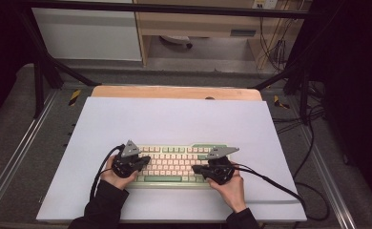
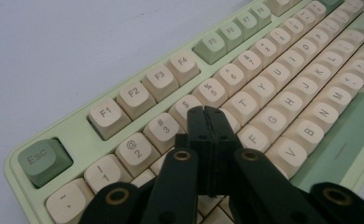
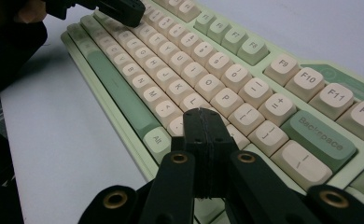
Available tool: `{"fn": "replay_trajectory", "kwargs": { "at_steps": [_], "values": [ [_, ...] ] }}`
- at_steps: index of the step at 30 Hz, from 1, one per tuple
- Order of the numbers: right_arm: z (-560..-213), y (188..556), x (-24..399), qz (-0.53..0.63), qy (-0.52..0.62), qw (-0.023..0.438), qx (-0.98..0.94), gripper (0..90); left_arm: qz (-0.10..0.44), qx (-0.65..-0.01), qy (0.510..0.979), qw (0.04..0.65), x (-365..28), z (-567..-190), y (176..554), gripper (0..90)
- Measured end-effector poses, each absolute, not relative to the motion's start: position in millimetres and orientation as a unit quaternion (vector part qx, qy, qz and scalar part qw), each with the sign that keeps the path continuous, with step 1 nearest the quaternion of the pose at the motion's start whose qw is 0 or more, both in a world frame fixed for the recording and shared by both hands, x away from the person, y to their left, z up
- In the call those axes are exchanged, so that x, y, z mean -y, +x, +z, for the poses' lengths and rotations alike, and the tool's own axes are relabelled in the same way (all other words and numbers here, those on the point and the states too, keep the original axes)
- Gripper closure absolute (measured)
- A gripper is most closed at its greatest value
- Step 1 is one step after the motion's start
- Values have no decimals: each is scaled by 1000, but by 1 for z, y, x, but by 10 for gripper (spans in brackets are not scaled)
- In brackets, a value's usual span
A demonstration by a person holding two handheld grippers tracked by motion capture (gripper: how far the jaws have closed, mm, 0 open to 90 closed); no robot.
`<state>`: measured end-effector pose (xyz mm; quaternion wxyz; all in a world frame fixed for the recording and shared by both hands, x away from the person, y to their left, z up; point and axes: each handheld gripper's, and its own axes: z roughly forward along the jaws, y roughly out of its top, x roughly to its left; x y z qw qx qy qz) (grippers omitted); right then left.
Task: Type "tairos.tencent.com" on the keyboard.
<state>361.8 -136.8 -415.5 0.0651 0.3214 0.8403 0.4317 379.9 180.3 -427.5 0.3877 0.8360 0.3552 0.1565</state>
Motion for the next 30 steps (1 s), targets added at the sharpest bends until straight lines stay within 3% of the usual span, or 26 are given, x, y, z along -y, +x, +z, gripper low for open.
{"fn": "replay_trajectory", "kwargs": {
  "at_steps": [30],
  "values": [
    [-412, 360, 131, 439, 316, 63, -839, 900, 146, -347, 834, 402, -194, -416, 367, 896]
  ]
}}
